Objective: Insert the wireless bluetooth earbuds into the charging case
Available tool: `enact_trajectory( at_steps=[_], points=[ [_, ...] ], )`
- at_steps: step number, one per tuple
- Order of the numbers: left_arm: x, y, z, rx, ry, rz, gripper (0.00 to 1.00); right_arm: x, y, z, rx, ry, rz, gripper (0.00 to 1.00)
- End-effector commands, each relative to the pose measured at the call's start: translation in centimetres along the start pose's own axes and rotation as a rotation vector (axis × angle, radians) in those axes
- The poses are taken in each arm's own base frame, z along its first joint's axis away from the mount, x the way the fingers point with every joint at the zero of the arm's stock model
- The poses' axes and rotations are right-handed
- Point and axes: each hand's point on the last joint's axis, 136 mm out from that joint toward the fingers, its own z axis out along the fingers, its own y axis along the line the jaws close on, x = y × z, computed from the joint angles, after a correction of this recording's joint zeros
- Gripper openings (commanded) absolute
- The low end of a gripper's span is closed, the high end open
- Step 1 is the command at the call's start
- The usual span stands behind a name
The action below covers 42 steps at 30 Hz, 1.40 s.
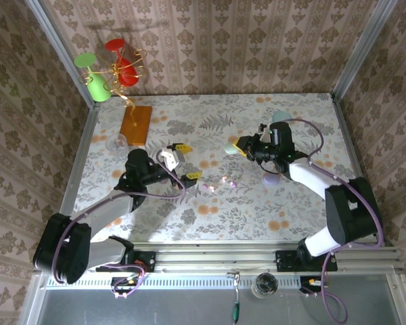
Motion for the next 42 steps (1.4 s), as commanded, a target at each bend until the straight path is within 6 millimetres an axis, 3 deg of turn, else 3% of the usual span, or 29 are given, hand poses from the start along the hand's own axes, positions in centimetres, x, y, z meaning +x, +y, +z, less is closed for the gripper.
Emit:
enact_trajectory(
  at_steps=[1, 10, 14, 19, 23, 33, 42],
  points=[
    [2.8, -0.1, -0.5, 0.006, 0.191, 0.021, 0.9, -1.4, -4.2, 1.6, 0.116, -0.053, 0.053, 0.14],
    [6.8, 0.1, -1.8, -0.031, 0.473, 0.058, 0.87, -3.1, -10.1, 5.4, 0.269, -0.078, 0.085, 0.16],
    [9.1, 0.1, -2.3, -0.038, 0.604, 0.047, 0.87, -3.4, -11.5, 6.0, 0.293, -0.07, 0.094, 0.25],
    [11.7, 0.0, -3.3, -0.029, 0.748, 0.015, 0.87, -4.2, -10.9, 4.8, 0.333, -0.089, 0.025, 0.52],
    [13.8, -0.1, -4.1, -0.015, 0.86, -0.012, 0.86, -4.4, -10.3, 2.8, 0.395, -0.114, -0.042, 0.63],
    [17.0, 0.6, -4.0, 0.022, 1.024, -0.05, 0.8, -3.5, -7.6, -1.4, 0.382, -0.164, -0.132, 0.66],
    [20.9, 0.7, -3.0, 0.088, 1.115, -0.097, 0.8, -2.7, -6.3, -2.6, 0.333, -0.165, -0.137, 0.66]
  ],
)
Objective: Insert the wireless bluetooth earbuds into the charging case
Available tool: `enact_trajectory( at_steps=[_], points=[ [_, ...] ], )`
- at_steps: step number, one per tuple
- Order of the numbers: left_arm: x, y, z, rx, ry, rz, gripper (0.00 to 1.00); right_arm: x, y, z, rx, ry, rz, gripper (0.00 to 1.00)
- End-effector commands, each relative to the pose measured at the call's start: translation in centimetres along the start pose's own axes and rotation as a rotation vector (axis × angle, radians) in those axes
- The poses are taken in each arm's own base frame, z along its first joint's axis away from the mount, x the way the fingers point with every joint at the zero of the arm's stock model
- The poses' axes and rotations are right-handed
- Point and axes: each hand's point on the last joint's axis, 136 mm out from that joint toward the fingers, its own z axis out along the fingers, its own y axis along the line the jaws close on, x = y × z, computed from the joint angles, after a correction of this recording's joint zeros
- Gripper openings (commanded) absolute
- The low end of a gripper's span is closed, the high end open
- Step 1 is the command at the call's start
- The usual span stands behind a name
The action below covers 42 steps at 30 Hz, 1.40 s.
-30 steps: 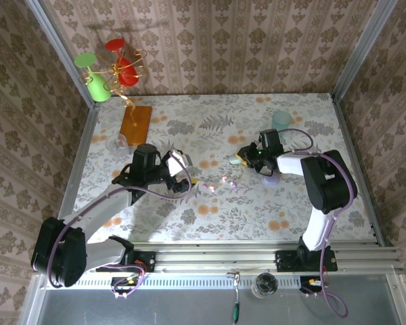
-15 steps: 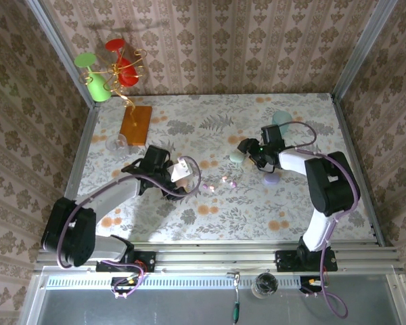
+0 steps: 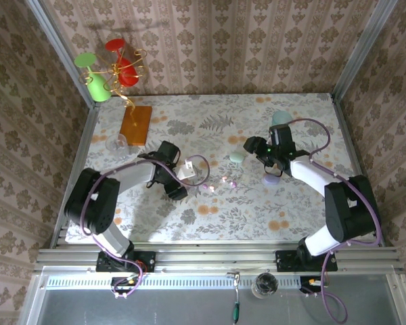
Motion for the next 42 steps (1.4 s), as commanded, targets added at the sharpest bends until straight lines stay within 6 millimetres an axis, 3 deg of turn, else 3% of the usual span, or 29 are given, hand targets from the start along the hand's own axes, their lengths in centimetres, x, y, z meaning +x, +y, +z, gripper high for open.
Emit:
enact_trajectory(
  at_steps=[1, 9, 13, 17, 20, 24, 29, 36, 42],
  points=[
    [0.3, 0.3, 0.7, 0.016, 0.038, 0.02, 0.79, 0.5, -0.2, -0.8, 0.001, 0.004, -0.009, 0.66],
    [0.8, 0.0, 1.6, 0.06, 0.043, -0.004, 0.56, 0.8, -0.2, -1.6, -0.005, -0.001, 0.006, 0.65],
    [0.4, -0.3, 1.1, 0.063, 0.014, 0.001, 0.4, 0.6, 0.5, -2.6, -0.023, -0.011, 0.003, 0.64],
    [-0.5, -0.2, 0.2, 0.048, -0.028, -0.011, 0.33, 0.5, 1.8, -4.1, -0.059, -0.014, -0.022, 0.64],
    [-1.8, -0.3, -0.8, 0.029, -0.113, 0.011, 0.33, 1.4, 3.1, -5.0, -0.114, 0.031, -0.046, 0.63],
    [-4.6, -0.4, -2.9, -0.008, -0.285, 0.065, 0.33, 4.2, 5.4, -6.0, -0.247, 0.167, -0.08, 0.63],
    [-6.4, -0.7, -4.7, -0.033, -0.358, 0.131, 0.33, 7.4, 6.4, -5.7, -0.328, 0.299, -0.129, 0.65],
    [-10.3, -2.3, -6.9, -0.035, -0.509, 0.213, 0.32, 11.1, 9.4, -5.7, -0.454, 0.422, -0.198, 0.67],
    [-12.8, -3.9, -7.8, -0.027, -0.582, 0.27, 0.32, 13.1, 10.5, -4.9, -0.488, 0.486, -0.201, 0.67]
  ],
)
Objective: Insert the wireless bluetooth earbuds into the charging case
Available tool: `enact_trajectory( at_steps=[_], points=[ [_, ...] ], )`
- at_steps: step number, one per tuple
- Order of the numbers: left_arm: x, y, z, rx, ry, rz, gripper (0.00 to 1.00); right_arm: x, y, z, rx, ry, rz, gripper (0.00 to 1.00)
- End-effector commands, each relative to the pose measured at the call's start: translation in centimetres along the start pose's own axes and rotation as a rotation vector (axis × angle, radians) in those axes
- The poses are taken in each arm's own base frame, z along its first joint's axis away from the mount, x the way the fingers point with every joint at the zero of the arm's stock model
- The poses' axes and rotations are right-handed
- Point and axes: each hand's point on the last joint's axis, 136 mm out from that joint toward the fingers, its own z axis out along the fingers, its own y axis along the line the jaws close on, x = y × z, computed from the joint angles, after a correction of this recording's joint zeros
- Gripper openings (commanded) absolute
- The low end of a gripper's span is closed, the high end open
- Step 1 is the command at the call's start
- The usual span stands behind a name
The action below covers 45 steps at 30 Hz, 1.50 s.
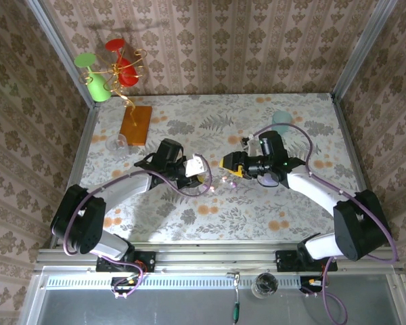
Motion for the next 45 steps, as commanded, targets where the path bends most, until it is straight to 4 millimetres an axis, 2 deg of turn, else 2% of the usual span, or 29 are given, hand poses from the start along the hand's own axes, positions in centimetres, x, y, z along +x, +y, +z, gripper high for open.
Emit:
enact_trajectory(
  at_steps=[1, 8, 18, 21, 24, 28, 33, 36, 45],
  points=[
    [-3.2, 0.0, -0.5, -0.006, -0.102, 0.039, 0.32, 0.7, 0.9, 1.0, -0.06, 0.048, -0.01, 0.66],
    [-5.4, -0.5, -0.2, -0.003, -0.155, 0.075, 0.32, 1.2, 0.8, 2.3, -0.063, 0.075, -0.001, 0.65],
    [-6.9, -0.8, 0.1, 0.021, -0.187, 0.083, 0.32, 1.7, 1.5, 3.8, -0.089, 0.112, -0.01, 0.59],
    [-7.1, -1.0, 0.1, 0.03, -0.194, 0.084, 0.32, 1.6, 1.2, 4.3, -0.091, 0.108, 0.001, 0.53],
    [-7.1, -1.3, 0.1, 0.041, -0.196, 0.091, 0.33, 1.4, 0.8, 4.4, -0.085, 0.092, 0.013, 0.44],
    [-6.8, -1.8, -0.1, 0.049, -0.19, 0.1, 0.34, 1.2, 0.8, 4.1, -0.07, 0.073, -0.002, 0.41],
    [-5.9, -2.2, -0.1, 0.055, -0.161, 0.098, 0.34, 1.1, 0.6, 3.5, -0.025, 0.06, -0.02, 0.49],
    [-5.4, -2.2, 0.1, 0.055, -0.139, 0.094, 0.34, 1.1, 0.8, 3.3, -0.017, 0.056, -0.025, 0.47],
    [-4.9, -2.1, 0.5, 0.05, -0.123, 0.089, 0.35, 1.1, 1.2, 3.0, -0.029, 0.052, -0.026, 0.23]
  ],
)
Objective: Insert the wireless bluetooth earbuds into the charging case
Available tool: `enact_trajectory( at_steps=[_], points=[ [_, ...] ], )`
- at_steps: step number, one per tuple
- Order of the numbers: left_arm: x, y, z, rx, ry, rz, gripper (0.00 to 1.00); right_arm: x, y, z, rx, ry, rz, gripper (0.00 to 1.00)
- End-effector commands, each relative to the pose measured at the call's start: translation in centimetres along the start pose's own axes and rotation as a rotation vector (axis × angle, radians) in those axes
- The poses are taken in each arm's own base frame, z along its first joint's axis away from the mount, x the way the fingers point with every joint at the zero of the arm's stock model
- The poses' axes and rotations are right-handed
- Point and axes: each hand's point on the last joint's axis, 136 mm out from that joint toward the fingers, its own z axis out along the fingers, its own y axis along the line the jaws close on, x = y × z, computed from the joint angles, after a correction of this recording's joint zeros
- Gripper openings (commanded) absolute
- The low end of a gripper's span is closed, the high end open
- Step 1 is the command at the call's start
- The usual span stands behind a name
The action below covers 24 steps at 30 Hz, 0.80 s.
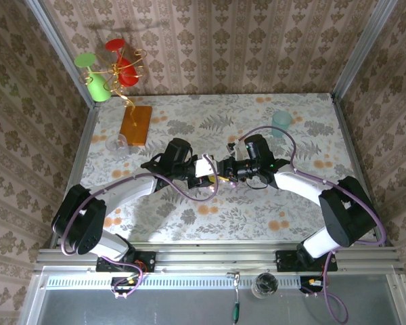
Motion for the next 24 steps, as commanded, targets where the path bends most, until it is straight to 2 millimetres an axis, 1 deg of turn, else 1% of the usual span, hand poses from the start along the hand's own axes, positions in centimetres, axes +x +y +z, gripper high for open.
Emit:
enact_trajectory(
  at_steps=[1, 2, 3, 5, 6, 9, 10, 13, 14, 16, 18, 21, 23, 24],
  points=[
    [0.1, -0.4, 0.0, 0.011, 0.005, 0.013, 0.36, -0.7, 1.0, -0.8, 0.003, -0.032, -0.009, 0.22],
    [0.1, -0.3, -0.1, 0.005, 0.003, 0.012, 0.39, -0.7, 1.1, -0.9, 0.004, -0.037, -0.01, 0.21],
    [0.0, -0.2, -0.1, -0.002, -0.005, 0.012, 0.43, -0.8, 1.2, -1.1, 0.006, -0.045, -0.009, 0.2],
    [-0.6, 0.1, -0.5, -0.026, -0.056, 0.001, 0.6, -1.1, 1.8, -1.7, -0.008, -0.065, -0.006, 0.19],
    [-1.0, 0.4, -0.8, -0.041, -0.094, -0.017, 0.65, -1.4, 2.3, -2.1, -0.025, -0.078, -0.006, 0.19],
    [-2.5, 1.2, -2.3, -0.082, -0.209, -0.064, 0.78, -2.5, 3.8, -3.4, -0.113, -0.125, 0.025, 0.17],
    [-3.2, 1.4, -3.0, -0.095, -0.256, -0.073, 0.8, -2.8, 4.4, -3.7, -0.153, -0.131, 0.042, 0.17],
    [-5.0, 2.1, -5.1, -0.149, -0.407, -0.112, 0.81, -3.4, 6.2, -4.7, -0.267, -0.136, 0.086, 0.17],
    [-5.5, 2.3, -5.9, -0.172, -0.457, -0.124, 0.8, -3.6, 7.9, -5.7, -0.32, -0.149, 0.07, 0.17],
    [-6.2, 2.8, -7.2, -0.208, -0.536, -0.143, 0.79, -3.7, 9.2, -6.3, -0.372, -0.143, 0.089, 0.16],
    [-6.9, 2.6, -8.3, -0.197, -0.612, -0.146, 0.79, -4.0, 10.7, -7.1, -0.44, -0.151, 0.098, 0.16],
    [-8.0, 2.8, -9.9, -0.201, -0.722, -0.132, 0.79, -4.4, 12.6, -8.1, -0.539, -0.162, 0.115, 0.15],
    [-8.7, 3.2, -11.0, -0.201, -0.793, -0.128, 0.79, -4.6, 13.5, -8.6, -0.586, -0.17, 0.136, 0.16],
    [-9.0, 3.5, -11.5, -0.195, -0.826, -0.124, 0.79, -5.0, 13.3, -8.2, -0.599, -0.17, 0.164, 0.16]
  ],
)
